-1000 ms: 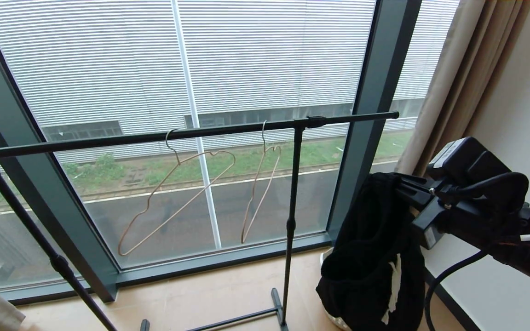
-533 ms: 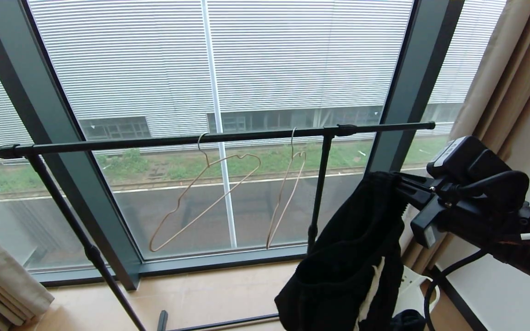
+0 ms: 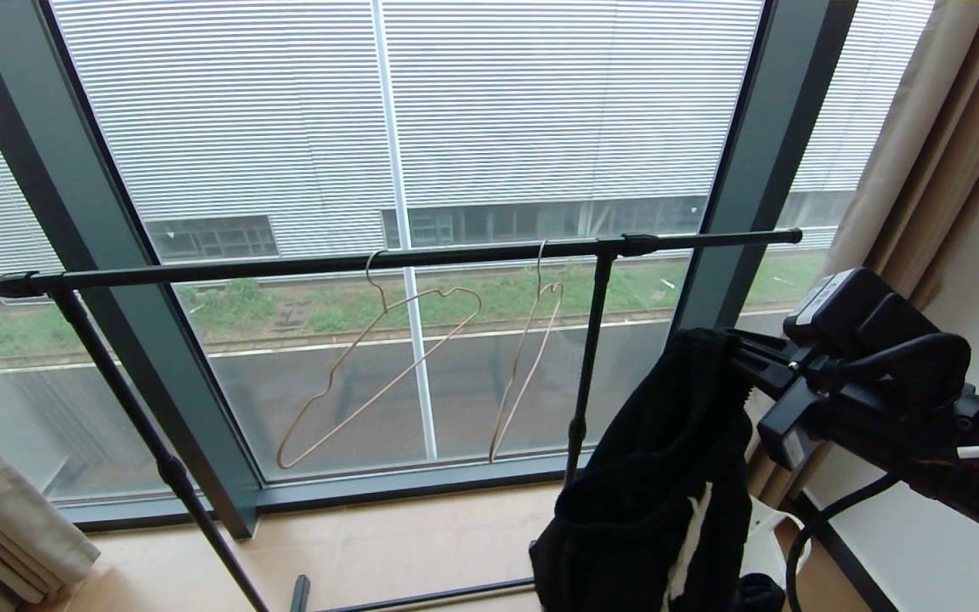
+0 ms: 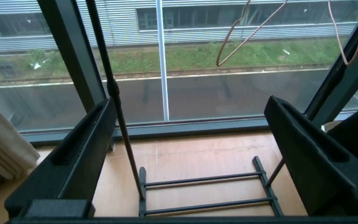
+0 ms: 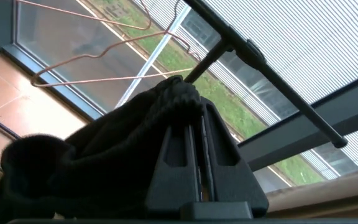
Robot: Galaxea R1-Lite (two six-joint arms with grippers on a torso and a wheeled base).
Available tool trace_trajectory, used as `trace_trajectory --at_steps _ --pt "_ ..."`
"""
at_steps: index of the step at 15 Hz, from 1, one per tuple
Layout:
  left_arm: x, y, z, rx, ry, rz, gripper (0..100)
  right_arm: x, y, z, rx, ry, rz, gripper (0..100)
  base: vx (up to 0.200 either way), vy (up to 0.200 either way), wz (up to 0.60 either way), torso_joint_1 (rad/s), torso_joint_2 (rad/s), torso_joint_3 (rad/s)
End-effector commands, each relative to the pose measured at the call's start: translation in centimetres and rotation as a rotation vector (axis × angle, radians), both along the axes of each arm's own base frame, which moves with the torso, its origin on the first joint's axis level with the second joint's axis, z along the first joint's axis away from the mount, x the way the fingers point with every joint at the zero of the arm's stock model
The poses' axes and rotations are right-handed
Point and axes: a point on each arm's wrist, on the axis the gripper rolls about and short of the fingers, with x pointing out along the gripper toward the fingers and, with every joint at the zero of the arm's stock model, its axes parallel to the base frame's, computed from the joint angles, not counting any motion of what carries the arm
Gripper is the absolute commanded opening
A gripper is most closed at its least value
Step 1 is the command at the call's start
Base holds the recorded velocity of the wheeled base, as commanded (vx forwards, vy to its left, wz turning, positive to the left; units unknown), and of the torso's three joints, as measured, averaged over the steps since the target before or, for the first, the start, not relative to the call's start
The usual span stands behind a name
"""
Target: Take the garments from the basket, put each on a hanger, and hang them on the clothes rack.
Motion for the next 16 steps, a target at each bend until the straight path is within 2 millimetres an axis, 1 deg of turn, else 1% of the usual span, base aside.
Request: trace_trajectory --at_steps 1,2,3,4,5,6,7,8,9,10,11,13,14,15,16 --pt "0.3 0.0 0.1 0.007 0.038 0.003 100 -0.2 -0.3 -0.6 -0.003 -0.025 -0.065 0 0.000 0.000 0.00 0.000 0.00 0.000" --pt "0.9 0.0 0.4 0.001 0.127 0.009 100 -0.3 0.0 -0.2 0.015 -0.067 -0.137 0 0.000 0.000 0.00 0.000 0.00 0.000" --pt "1.8 0.0 0.8 -0.023 0.230 -0.012 100 -0.7 0.6 -0.2 0.018 -0.077 -0.157 0 0.000 0.000 0.00 0.000 0.00 0.000" --pt "2.9 -0.2 1.4 -0.085 0.332 -0.106 100 -0.8 0.9 -0.3 0.016 -0.077 -0.153 0 0.000 0.000 0.00 0.000 0.00 0.000" --pt "4.5 -0.5 2.6 -0.184 0.442 -0.179 100 -0.7 1.0 -0.5 0.000 -0.073 -0.155 0 0.000 0.000 0.00 0.000 0.00 0.000" --pt "5.4 -0.7 3.4 -0.227 0.488 -0.186 100 -0.5 1.1 -0.7 -0.015 -0.070 -0.154 0 0.000 0.000 0.00 0.000 0.00 0.000" --pt "8.0 -1.0 4.8 -0.267 0.587 -0.175 100 -0.2 1.4 -0.9 -0.035 -0.067 -0.147 0 0.000 0.000 0.00 0.085 -0.12 -0.105" --pt "9.6 -1.2 5.7 -0.263 0.625 -0.182 100 0.1 1.6 -0.9 -0.030 -0.070 -0.147 0 0.000 0.000 0.00 0.149 -0.31 -0.159" --pt "10.2 -1.4 6.2 -0.260 0.630 -0.199 100 0.2 1.6 -0.7 -0.026 -0.074 -0.146 0 0.000 0.000 0.00 0.032 -0.06 -0.032" --pt "12.2 -2.5 7.2 -0.245 0.676 -0.278 100 1.0 2.3 0.2 -0.011 -0.088 -0.144 0 0.000 0.000 0.00 0.000 0.00 0.000" --pt "13.4 -3.4 7.5 -0.245 0.714 -0.318 100 2.0 3.1 0.5 -0.005 -0.091 -0.143 0 0.000 0.000 0.00 0.000 0.00 0.000" --pt "14.9 -5.5 7.7 -0.259 0.780 -0.398 100 3.4 4.5 0.1 0.010 -0.027 -0.140 0 0.000 0.000 0.00 0.000 0.00 0.000" --pt "15.6 -6.3 7.2 -0.250 0.810 -0.417 100 3.4 5.4 0.0 0.027 0.044 -0.125 0 0.000 0.000 0.00 0.000 0.00 0.000" --pt "15.6 -6.3 7.2 -0.250 0.810 -0.417 100 3.4 5.4 0.0 0.027 0.044 -0.125 0 0.000 0.000 0.00 0.000 0.00 0.000" --pt "17.1 -7.6 6.2 -0.245 0.831 -0.459 100 2.7 6.7 0.6 0.049 0.206 -0.111 0 0.000 0.000 0.00 0.000 0.00 0.000"
